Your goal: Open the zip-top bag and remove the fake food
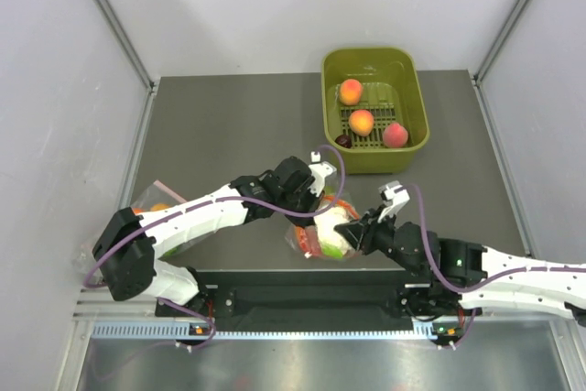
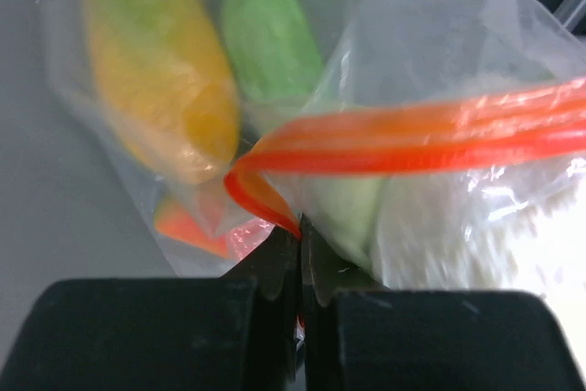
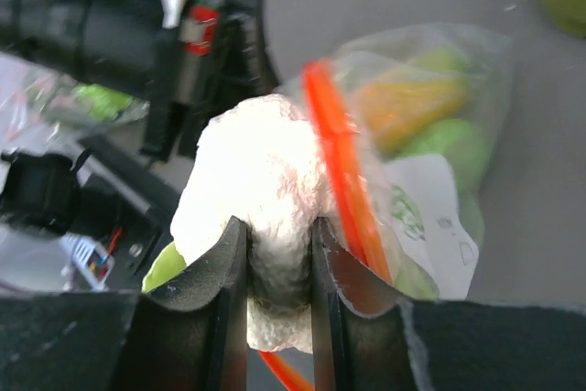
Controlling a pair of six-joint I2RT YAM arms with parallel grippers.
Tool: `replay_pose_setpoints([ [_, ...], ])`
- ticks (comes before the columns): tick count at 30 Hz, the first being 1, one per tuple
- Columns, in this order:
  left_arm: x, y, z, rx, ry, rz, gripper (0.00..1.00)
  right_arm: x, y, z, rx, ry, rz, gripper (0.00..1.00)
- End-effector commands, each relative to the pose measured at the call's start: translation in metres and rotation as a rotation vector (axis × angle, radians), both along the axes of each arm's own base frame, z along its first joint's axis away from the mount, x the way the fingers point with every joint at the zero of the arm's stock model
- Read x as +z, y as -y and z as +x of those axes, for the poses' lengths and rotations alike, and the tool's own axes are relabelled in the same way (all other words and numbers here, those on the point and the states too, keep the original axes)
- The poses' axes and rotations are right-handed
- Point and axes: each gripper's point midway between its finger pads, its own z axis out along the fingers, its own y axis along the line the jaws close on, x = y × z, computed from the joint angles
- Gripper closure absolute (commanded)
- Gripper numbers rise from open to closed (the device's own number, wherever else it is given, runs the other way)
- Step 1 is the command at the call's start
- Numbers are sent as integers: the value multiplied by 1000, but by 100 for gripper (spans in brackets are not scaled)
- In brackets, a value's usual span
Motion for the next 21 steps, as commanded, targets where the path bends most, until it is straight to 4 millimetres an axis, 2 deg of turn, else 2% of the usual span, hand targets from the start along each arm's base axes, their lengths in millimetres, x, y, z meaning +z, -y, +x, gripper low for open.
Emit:
replay_pose_setpoints([
  [1, 8, -1, 9, 15, 43, 2, 100, 76, -40, -33, 230, 11, 222, 100],
  [3, 10, -3, 12, 31, 53, 6, 100, 72, -49, -41, 285, -11, 201, 100],
  [6, 11, -8, 18, 57, 67, 11, 100, 80, -56, -60, 400, -14, 215, 100],
  [10, 13, -12, 23, 77, 76, 13, 100, 97, -52, -69, 453, 9, 248, 100],
  [13, 14, -18, 30, 111, 82, 22, 100, 97, -40, -67, 433, 6, 199, 100],
  [17, 15, -24, 37, 151, 78, 27, 100, 112, -15, -61, 378, 46, 215, 100],
  [21, 16, -27, 41, 168, 79, 27, 100, 130, 19, -39, 231, 118, 177, 100],
])
